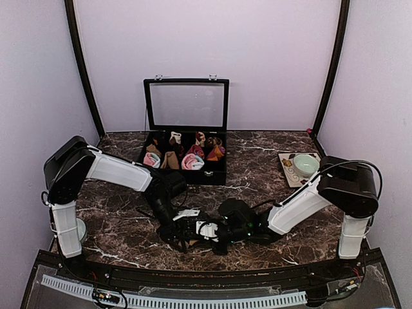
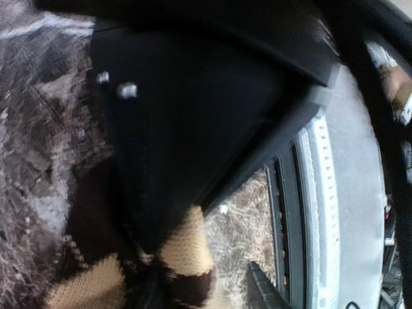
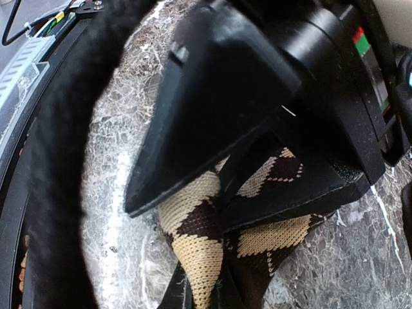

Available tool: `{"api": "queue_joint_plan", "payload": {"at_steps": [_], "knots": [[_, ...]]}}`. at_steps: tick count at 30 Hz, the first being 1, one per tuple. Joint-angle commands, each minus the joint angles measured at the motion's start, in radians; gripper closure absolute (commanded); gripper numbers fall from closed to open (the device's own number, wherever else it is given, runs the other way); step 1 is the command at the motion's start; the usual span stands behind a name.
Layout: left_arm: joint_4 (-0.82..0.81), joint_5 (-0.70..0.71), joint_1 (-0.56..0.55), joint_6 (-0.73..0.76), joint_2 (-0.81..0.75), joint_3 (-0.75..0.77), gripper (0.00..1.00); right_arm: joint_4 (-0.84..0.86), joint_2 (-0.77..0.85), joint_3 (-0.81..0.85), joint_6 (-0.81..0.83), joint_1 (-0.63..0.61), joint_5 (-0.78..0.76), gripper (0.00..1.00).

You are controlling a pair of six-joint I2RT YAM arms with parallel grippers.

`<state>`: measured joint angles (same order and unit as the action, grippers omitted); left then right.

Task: Roll the socks
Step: Roll the sock at the center of the board.

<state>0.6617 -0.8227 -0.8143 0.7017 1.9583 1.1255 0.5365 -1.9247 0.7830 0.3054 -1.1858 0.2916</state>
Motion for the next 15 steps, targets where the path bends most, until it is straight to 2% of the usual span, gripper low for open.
{"api": "queue_joint_plan", "payload": {"at_steps": [1, 6, 10, 15], "knots": [[0.017, 0.122, 0.026, -0.035, -0.043, -0.013, 0.43, -0.108, -0.015, -0.012, -0.026, -0.01, -0.04, 1.0], [0.056, 0.122, 0.086, -0.063, -0.126, -0.01, 0.41, -0.215, -0.009, -0.005, -0.071, -0.01, -0.135, 1.0], [0.07, 0.123, 0.131, -0.08, -0.185, -0.019, 0.41, -0.278, -0.004, -0.018, -0.119, -0.01, -0.149, 1.0], [0.028, 0.16, 0.178, -0.121, -0.177, -0.008, 0.43, -0.342, 0.003, -0.025, -0.176, -0.011, -0.167, 1.0]]}}
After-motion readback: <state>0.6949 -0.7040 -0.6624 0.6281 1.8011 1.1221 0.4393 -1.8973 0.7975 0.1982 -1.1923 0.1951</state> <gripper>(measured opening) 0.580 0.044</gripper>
